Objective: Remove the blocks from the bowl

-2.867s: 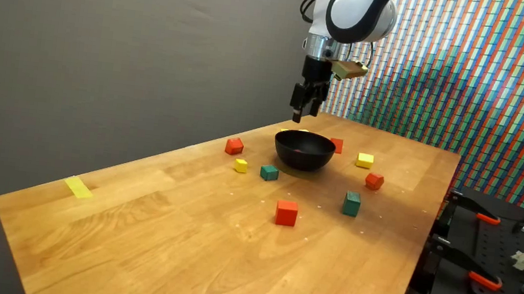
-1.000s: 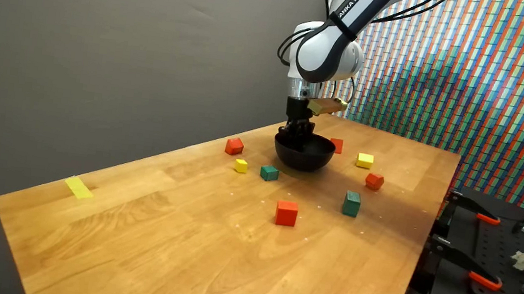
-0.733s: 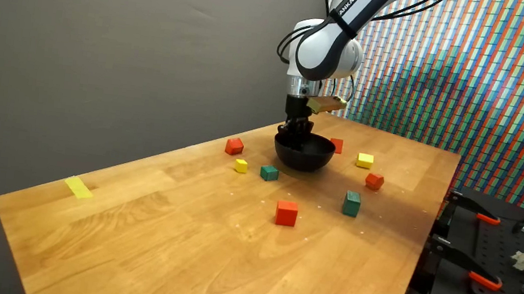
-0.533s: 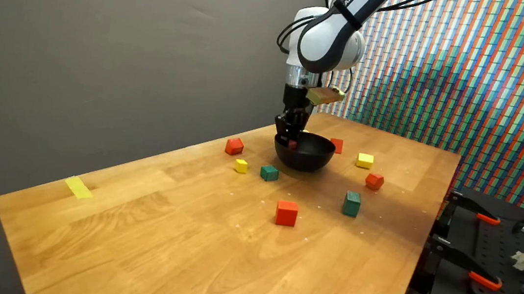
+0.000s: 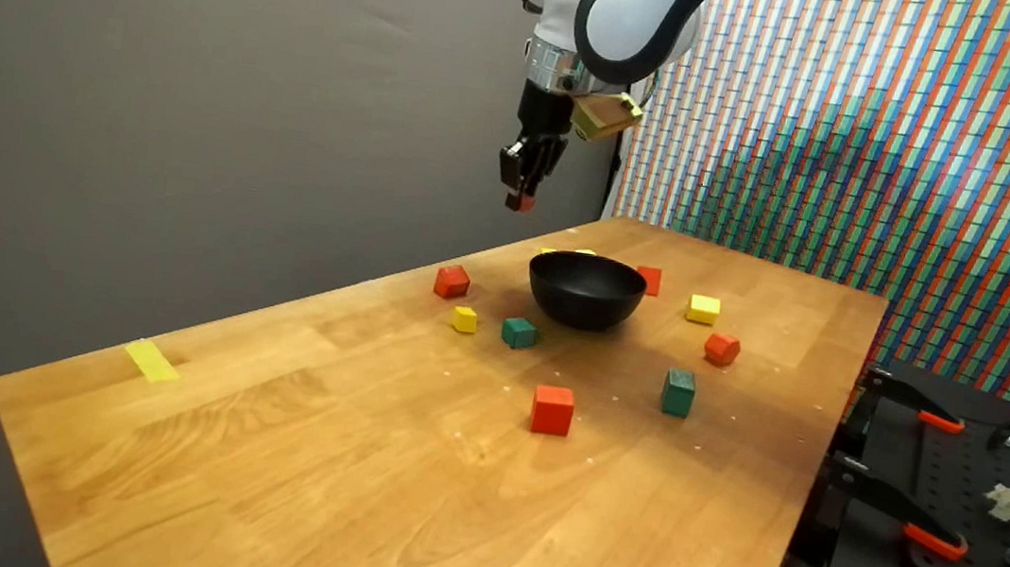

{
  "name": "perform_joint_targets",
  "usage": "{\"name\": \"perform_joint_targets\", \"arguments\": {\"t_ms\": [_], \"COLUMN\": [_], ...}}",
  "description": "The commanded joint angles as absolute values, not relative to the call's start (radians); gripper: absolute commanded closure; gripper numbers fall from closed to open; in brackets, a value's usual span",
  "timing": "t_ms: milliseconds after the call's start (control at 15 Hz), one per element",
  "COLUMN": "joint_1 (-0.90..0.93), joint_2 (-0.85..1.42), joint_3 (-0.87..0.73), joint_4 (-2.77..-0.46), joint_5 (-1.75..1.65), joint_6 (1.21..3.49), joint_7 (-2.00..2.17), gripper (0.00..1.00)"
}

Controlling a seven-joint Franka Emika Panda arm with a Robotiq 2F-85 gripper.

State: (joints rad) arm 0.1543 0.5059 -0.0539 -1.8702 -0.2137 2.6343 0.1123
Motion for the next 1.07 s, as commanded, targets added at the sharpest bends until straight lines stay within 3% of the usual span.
{"name": "perform_joint_targets", "arguments": {"t_ms": [0,533,667,733,800,1000], "joint_1": [0.126,0.064,0.057,0.055,0.054,0.065], "joint_2": [0.656,0.881,0.906,0.915,0.917,0.882], "joint_3": [-0.037,0.015,0.021,0.022,0.022,0.012], "joint_4": [-1.679,-1.369,-1.321,-1.303,-1.294,-1.327], "joint_5": [-0.181,-0.104,-0.096,-0.095,-0.093,-0.106], "joint_6": [2.555,2.302,2.254,2.237,2.219,2.211], "joint_7": [0.083,-0.028,-0.045,-0.05,-0.053,-0.047], "gripper": [0.84,0.82,0.6,0.42,0.37,0.12]}}
